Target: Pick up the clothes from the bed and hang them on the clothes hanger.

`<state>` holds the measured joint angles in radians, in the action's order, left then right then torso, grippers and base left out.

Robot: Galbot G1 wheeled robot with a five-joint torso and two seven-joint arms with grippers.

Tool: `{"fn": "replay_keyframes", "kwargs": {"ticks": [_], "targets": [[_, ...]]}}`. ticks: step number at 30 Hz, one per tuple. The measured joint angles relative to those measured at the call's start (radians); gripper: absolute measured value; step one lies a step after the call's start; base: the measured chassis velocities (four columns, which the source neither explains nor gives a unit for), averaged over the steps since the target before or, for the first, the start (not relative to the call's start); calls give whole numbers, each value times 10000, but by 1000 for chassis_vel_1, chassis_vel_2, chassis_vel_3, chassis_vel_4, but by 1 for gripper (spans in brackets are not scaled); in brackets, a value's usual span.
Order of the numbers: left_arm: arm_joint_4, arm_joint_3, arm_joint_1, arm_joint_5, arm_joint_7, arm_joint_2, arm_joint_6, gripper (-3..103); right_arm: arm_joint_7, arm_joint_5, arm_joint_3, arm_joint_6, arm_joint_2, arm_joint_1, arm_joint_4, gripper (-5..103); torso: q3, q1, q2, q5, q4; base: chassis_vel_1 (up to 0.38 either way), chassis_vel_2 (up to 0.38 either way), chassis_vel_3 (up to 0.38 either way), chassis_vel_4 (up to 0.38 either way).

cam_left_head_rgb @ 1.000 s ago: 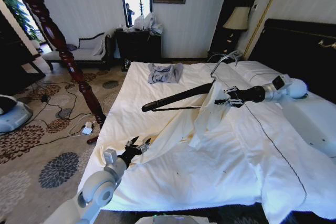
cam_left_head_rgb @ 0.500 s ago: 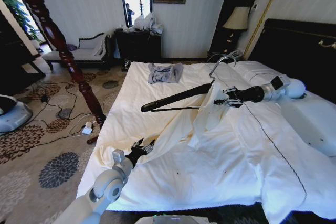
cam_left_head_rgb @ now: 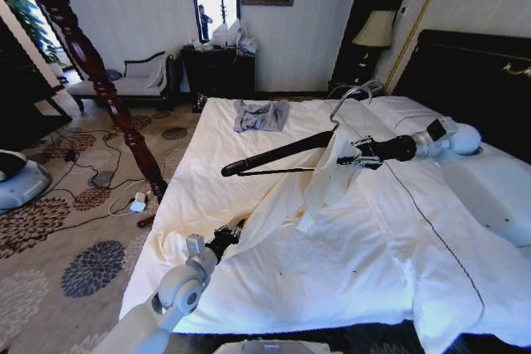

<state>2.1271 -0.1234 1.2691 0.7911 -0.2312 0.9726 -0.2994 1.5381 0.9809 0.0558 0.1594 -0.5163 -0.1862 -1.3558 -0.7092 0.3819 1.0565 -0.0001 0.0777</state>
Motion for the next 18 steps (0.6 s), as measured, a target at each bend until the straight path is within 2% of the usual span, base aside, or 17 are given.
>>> {"fn": "replay_keyframes", "kwargs": {"ticks": [4, 5, 7, 8, 11, 17, 18], "targets": [[273, -405, -27, 378, 13, -319, 17, 0, 0, -41, -9, -1, -98, -8, 101, 19, 0, 0, 0, 0, -1, 0, 0, 0, 0], [520, -1067, -482, 1138, -108, -711, -99, 0, -301, -127, -16, 0, -181, -54, 127, 19, 0, 0, 1, -1, -1, 0, 0, 0, 0], [443, -1595, -1112, 1866, -290, -948, -224, 0, -709, -199, -46, 0, -182, -159, 19, 19, 0, 0, 0, -1, -2, 0, 0, 0, 0], [443, -1595, -1112, 1866, -290, -948, -224, 0, -709, -199, -46, 0, -182, -159, 19, 19, 0, 0, 0, -1, -2, 0, 0, 0, 0], [33, -2067, -2618, 3374, -734, -1429, -455, 0, -1469, -302, -143, 37, -186, -429, -272, 19, 0, 2, 0, 0, 5, 0, 0, 0, 0], [-698, -1961, -4799, 4798, -956, -2173, -791, 0, -2209, -523, -326, 253, -250, -726, -584, 19, -1, 2, 0, -1, 1, 0, 0, 0, 0], [-698, -1961, -4799, 4798, -956, -2173, -791, 0, -2209, -523, -326, 253, -250, -726, -584, 19, -1, 2, 0, -1, 1, 0, 0, 0, 0]]}}
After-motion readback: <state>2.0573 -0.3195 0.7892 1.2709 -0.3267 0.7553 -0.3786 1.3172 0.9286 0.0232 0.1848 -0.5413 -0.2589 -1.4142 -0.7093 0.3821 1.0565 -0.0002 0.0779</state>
